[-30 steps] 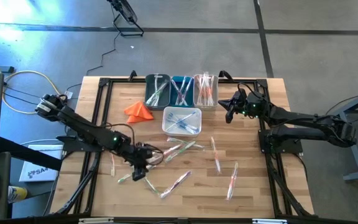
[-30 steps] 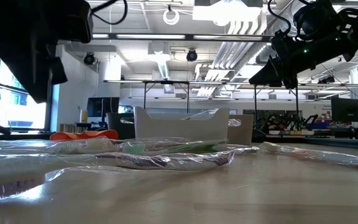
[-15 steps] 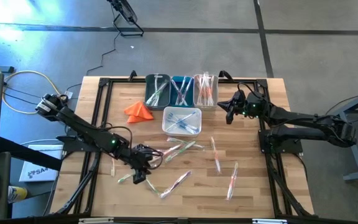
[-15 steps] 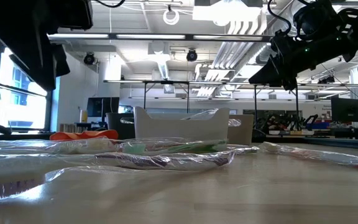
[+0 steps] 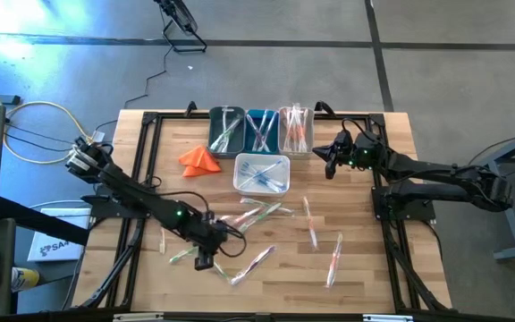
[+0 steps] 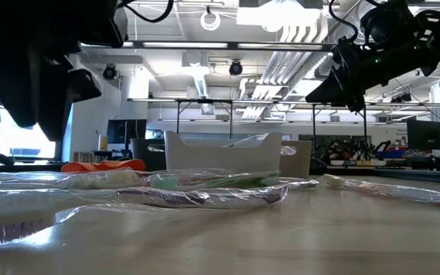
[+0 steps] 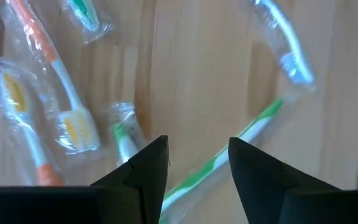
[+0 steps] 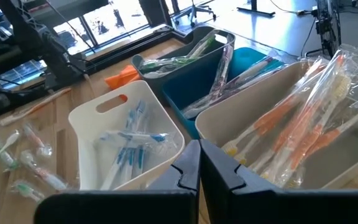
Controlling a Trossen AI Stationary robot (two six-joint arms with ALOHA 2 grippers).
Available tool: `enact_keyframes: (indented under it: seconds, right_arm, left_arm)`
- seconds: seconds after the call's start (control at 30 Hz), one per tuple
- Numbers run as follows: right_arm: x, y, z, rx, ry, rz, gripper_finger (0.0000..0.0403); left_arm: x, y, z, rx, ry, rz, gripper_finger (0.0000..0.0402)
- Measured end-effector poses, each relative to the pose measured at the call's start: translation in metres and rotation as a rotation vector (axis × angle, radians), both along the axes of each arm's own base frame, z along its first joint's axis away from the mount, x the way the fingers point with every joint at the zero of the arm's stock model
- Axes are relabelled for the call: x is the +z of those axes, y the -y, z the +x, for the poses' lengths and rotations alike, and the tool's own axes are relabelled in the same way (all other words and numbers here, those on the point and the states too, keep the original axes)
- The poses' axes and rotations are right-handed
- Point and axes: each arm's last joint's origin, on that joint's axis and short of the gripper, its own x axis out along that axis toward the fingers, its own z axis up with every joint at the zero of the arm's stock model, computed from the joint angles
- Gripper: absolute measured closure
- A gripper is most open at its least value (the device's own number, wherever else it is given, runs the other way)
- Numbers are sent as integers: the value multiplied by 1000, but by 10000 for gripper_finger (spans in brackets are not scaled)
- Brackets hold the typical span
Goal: Pick & Place Toothbrushes
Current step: Put the green toothbrush into the dark blue bin
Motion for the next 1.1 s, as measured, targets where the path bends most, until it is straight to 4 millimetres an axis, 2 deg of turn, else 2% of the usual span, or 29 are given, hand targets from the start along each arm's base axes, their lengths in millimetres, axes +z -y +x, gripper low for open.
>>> enact_keyframes:
  seconds: [0.27, 0.47, 0.87, 1.1]
  right_arm:
    - [0, 0, 0, 1, 0, -2, 401]
    - [0, 0, 0, 1, 0, -2, 401]
    - [0, 0, 0, 0, 0, -2, 401]
    - [0, 0, 0, 0, 0, -2, 401]
  left_arm:
    - [2, 1, 1, -128, -27, 87, 236]
    - [0, 0, -4, -151, -97, 75, 236]
    - [-28, 22, -7, -231, -184, 123, 236]
    - [-36, 31, -11, -299, -190, 180, 236]
